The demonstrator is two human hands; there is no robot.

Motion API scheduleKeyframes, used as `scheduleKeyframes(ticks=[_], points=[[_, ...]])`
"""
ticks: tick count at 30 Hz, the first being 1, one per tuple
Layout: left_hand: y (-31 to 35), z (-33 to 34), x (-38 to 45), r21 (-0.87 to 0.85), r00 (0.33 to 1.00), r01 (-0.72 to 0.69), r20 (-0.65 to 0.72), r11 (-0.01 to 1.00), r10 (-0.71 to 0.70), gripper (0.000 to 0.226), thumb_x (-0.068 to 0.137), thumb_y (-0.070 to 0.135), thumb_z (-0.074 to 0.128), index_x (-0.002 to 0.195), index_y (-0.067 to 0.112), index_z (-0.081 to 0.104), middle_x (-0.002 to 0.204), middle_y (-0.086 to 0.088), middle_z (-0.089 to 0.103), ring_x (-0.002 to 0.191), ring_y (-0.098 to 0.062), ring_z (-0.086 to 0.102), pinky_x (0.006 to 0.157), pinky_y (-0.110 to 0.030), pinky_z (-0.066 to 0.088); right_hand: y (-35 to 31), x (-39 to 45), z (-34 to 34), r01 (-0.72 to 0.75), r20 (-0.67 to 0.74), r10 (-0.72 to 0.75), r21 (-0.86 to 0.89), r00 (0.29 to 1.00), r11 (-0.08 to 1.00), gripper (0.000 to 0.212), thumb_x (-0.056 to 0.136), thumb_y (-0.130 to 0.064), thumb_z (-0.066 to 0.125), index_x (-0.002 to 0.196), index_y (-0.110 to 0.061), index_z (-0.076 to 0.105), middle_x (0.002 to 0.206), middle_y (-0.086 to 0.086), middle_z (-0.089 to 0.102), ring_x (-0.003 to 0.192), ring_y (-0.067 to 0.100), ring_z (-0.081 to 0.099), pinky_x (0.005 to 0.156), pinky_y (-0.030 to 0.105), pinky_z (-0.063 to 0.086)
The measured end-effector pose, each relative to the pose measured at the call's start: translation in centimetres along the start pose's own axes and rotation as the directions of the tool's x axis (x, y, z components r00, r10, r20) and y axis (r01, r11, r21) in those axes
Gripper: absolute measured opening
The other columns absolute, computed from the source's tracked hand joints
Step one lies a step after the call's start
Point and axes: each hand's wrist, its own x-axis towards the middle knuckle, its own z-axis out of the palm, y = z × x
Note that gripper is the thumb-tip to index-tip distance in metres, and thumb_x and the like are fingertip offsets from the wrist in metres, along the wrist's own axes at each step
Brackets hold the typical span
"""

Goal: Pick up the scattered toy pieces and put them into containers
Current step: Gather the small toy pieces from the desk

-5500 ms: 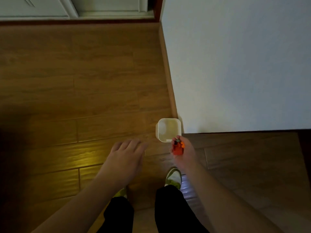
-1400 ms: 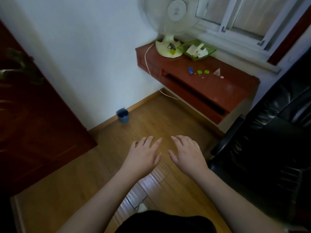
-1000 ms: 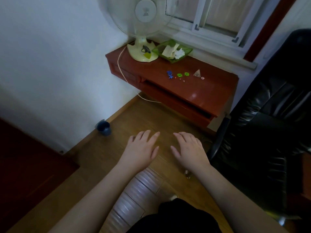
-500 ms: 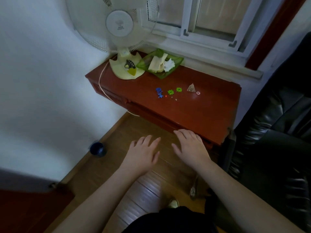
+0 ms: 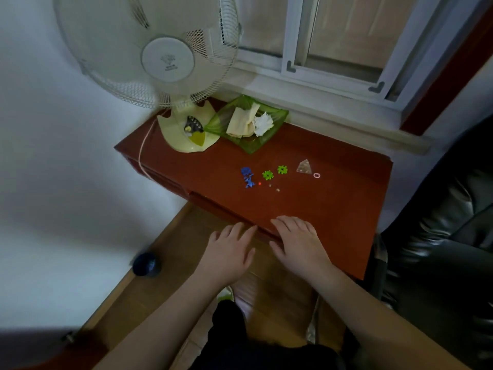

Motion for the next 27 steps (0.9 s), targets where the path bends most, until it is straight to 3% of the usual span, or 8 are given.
scheduleKeyframes(ticks=[6, 11, 17, 19, 23, 27], points=[[-4.7, 0.2, 6.4, 0.011, 0.995, -0.095, 0.009, 0.995, 0.095, 0.062, 0.09, 0.051, 0.019, 0.147, 0.029, 0.03, 0.145, -0.001, 0.042, 0.131, -0.023, 0.042, 0.099, -0.045, 0.04, 0.1, 6.8, 1.0, -0.056, 0.034, 0.055, 0.019, 0.998, 0.998, 0.057, 0.097, -0.046, 0.04, 0.149, -0.022, 0.031, 0.151, -0.003, 0.036, 0.14, 0.018, 0.03, 0.116, 0.039, 0.026], [-8.4, 0.2, 10.9, -0.016, 0.974, -0.221, 0.038, 0.975, 0.222, 0.056, 0.093, 0.048, 0.028, 0.145, 0.03, 0.032, 0.144, 0.0, 0.043, 0.13, -0.023, 0.042, 0.098, -0.045, 0.04, -0.6, 12.1, 2.2, -0.191, 0.174, 0.174, 0.083, 0.969, 0.978, 0.059, 0.097, -0.043, 0.043, 0.15, -0.023, 0.025, 0.154, 0.0, 0.028, 0.14, 0.022, 0.031, 0.112, 0.039, 0.033], [-11.5, 0.9, 15.8, -0.015, 0.953, -0.292, 0.075, 0.956, 0.292, 0.056, 0.085, 0.046, 0.033, 0.133, 0.026, 0.053, 0.122, -0.002, 0.061, 0.109, -0.025, 0.061, 0.078, -0.045, 0.052, 0.2, 14.2, 4.5, -0.338, 0.167, 0.316, 0.125, 0.934, 0.933, 0.055, 0.097, -0.04, 0.044, 0.148, -0.023, 0.03, 0.147, 0.001, 0.035, 0.132, 0.023, 0.04, 0.106, 0.038, 0.038], [-11.8, 1.2, 17.4, -0.008, 0.943, -0.316, 0.101, 0.949, 0.316, 0.057, 0.088, 0.046, 0.029, 0.138, 0.025, 0.047, 0.129, -0.003, 0.056, 0.116, -0.026, 0.057, 0.084, -0.046, 0.049, 0.7, 14.4, 4.8, -0.377, 0.162, 0.354, 0.143, 0.921, 0.915, 0.054, 0.097, -0.038, 0.045, 0.147, -0.023, 0.031, 0.146, 0.0, 0.036, 0.132, 0.022, 0.041, 0.106, 0.037, 0.038], [-12.2, 1.8, 20.0, -0.02, 0.935, -0.316, 0.165, 0.949, 0.314, 0.051, 0.098, 0.042, 0.034, 0.146, 0.026, 0.033, 0.143, -0.001, 0.042, 0.13, -0.023, 0.042, 0.097, -0.043, 0.041, 2.6, 15.5, 5.2, -0.483, 0.165, 0.455, 0.243, 0.875, 0.841, 0.053, 0.097, -0.032, 0.048, 0.147, -0.021, 0.033, 0.144, 0.002, 0.038, 0.13, 0.024, 0.042, 0.108, 0.036, 0.039], [-12.3, 2.3, 22.2, -0.076, 0.973, -0.198, 0.103, 0.977, 0.205, 0.037, 0.098, 0.037, 0.041, 0.131, 0.025, 0.051, 0.126, 0.003, 0.054, 0.114, -0.018, 0.054, 0.085, -0.036, 0.049, 5.0, 17.1, 5.2, -0.586, 0.174, 0.563, 0.337, 0.808, 0.737, 0.054, 0.097, -0.027, 0.053, 0.146, -0.017, 0.034, 0.144, 0.006, 0.038, 0.129, 0.027, 0.045, 0.106, 0.038, 0.041]])
